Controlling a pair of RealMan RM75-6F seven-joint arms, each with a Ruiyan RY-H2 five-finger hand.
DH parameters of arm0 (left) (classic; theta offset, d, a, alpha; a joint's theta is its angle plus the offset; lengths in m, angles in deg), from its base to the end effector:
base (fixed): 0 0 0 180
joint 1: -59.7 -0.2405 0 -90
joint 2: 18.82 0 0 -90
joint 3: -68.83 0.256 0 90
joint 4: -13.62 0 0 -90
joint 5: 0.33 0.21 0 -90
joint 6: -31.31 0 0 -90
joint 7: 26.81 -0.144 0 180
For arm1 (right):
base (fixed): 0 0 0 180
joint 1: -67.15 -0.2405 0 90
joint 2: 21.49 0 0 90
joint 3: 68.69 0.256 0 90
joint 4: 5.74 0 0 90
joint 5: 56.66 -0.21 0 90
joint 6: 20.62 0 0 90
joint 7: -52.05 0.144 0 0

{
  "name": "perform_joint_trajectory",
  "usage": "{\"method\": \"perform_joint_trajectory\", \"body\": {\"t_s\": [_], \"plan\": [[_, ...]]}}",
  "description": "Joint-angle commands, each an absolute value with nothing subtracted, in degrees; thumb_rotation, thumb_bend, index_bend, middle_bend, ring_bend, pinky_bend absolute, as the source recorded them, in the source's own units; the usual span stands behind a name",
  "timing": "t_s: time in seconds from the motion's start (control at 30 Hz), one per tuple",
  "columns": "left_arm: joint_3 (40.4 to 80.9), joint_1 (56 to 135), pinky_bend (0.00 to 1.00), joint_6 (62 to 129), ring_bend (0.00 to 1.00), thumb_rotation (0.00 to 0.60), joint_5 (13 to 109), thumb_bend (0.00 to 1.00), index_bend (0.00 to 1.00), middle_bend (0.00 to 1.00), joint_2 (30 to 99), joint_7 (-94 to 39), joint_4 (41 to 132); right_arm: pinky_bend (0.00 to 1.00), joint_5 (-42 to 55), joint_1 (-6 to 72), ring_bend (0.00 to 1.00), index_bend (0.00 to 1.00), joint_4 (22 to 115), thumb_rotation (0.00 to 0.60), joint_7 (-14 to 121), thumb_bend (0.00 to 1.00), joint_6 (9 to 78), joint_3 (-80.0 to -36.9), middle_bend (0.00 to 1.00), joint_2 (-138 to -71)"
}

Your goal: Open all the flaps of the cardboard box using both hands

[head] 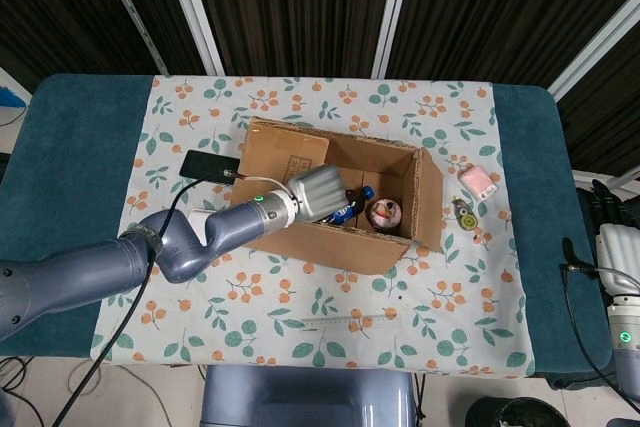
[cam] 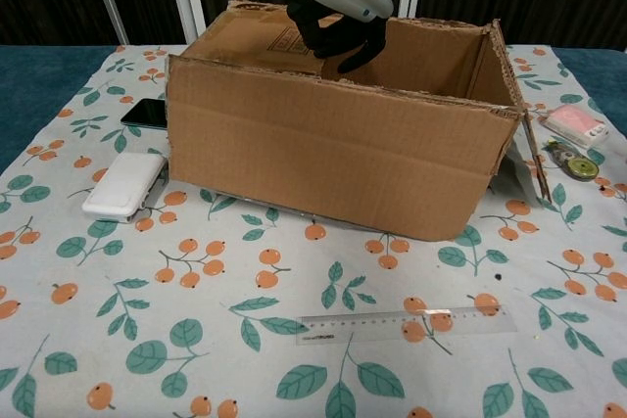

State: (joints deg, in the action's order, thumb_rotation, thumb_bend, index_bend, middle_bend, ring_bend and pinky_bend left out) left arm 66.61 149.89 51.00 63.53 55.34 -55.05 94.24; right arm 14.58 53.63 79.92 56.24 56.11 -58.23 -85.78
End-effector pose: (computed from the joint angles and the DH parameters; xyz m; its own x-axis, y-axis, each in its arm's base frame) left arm 0.0580 0.4121 0.0087 0.9408 -0.1933 0.2786 -0.0022 -0.8251 -0.5651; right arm -0.3280 -0.2577 0.1890 0.3633 0.0746 0.9287 -0.9280 0.1174 0.3536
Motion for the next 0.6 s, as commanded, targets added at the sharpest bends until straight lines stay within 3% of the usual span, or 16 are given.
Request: {"method": "perform_joint_trajectory", "body": {"t_s": [0.03,0.37,0.6], "plan": [[67.1,150.0,0.52,51.5,0.46,0.6,63.0,0.97,0.46,0.57,54.8,-55.2,94.8,0.24,14.6,53.7,0.09,0.13,80.0,0.6,56.3,0.48,56.1,-58.1,0.0,-85.8],[69.4,150.0,0.52,53.0,0.46,0.6,61.8,0.97,0.47,0.57,54.7,-55.8,96.0,0.24,15.0,54.0,0.09,0.14,80.1,0.6,56.6,0.49,56.2,-57.7,0.0,-85.9],[70.5,150.4,0.56,53.5,0.53,0.6,61.6,0.99,0.52,0.63,54.1,-56.3,96.8,0.24,15.1,54.1,0.09,0.14,80.0,0.6,56.9,0.5,56.1,-57.4,0.0,-86.0]]}}
